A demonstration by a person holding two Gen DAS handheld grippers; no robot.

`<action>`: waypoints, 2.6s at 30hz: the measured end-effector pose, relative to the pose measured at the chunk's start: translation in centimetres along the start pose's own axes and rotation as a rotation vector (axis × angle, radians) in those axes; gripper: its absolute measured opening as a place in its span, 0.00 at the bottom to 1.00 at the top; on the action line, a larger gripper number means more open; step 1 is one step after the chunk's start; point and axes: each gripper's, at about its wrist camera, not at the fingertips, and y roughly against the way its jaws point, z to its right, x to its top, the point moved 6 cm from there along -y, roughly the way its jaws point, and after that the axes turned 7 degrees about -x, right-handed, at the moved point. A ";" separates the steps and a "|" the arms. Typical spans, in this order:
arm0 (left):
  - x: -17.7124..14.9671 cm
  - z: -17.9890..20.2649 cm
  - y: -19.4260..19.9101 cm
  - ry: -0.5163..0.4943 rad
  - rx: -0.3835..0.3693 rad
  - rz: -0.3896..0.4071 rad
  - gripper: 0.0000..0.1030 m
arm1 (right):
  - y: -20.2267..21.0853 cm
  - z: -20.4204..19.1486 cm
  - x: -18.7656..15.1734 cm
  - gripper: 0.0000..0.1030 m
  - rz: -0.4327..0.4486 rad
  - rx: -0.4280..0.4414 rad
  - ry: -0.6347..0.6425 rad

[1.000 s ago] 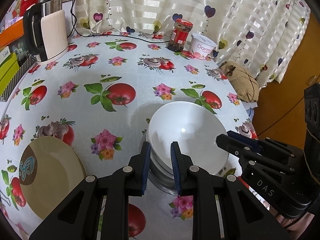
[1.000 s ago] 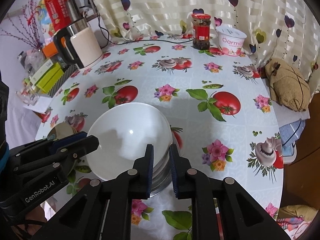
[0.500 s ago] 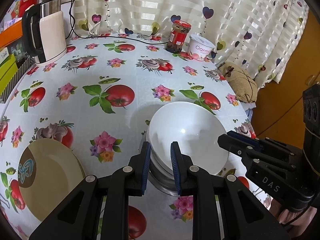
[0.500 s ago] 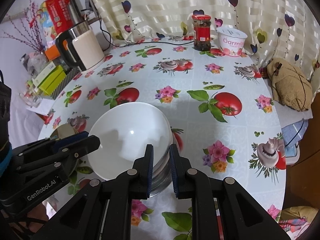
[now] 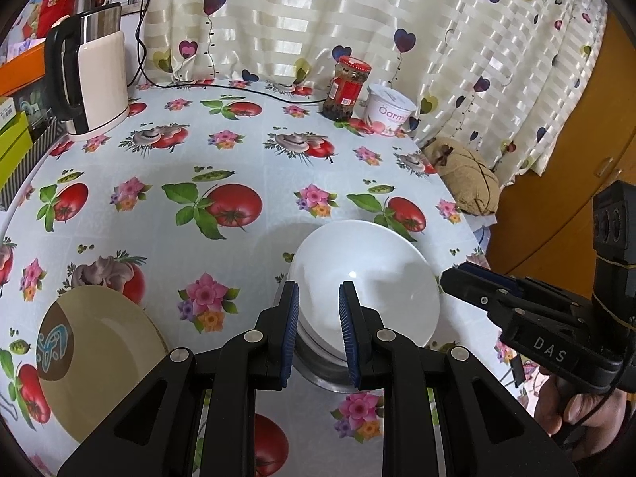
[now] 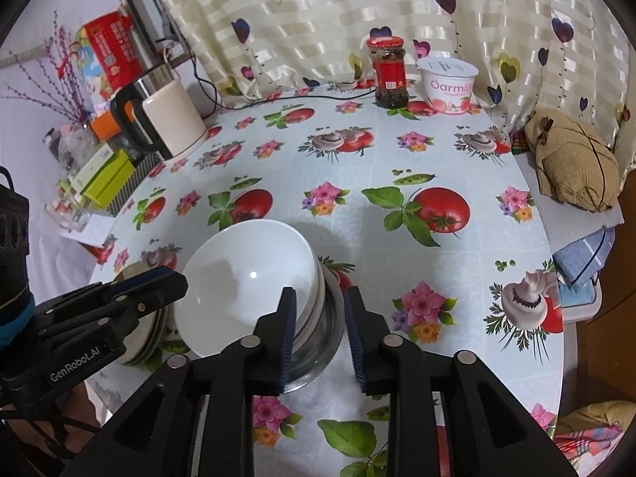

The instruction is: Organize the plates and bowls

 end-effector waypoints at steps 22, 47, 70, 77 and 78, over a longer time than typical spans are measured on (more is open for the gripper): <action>-0.4 -4.7 0.7 0.104 -0.016 0.012 0.21 | 0.4 3.5 -0.5 0.25 0.015 0.026 -0.099; -4.0 -4.2 -2.3 0.158 -0.084 -0.135 0.21 | -3.5 2.6 -3.2 0.26 -0.112 0.108 -0.110; -4.5 -4.0 -4.3 0.157 -0.083 -0.180 0.19 | -5.5 1.7 -3.8 0.13 -0.163 0.140 -0.093; -4.3 -3.8 -4.4 0.144 -0.092 -0.169 0.15 | -5.6 1.7 -3.7 0.12 -0.162 0.139 -0.091; -4.3 -3.8 -4.4 0.142 -0.092 -0.168 0.15 | -5.6 1.7 -3.7 0.12 -0.162 0.139 -0.091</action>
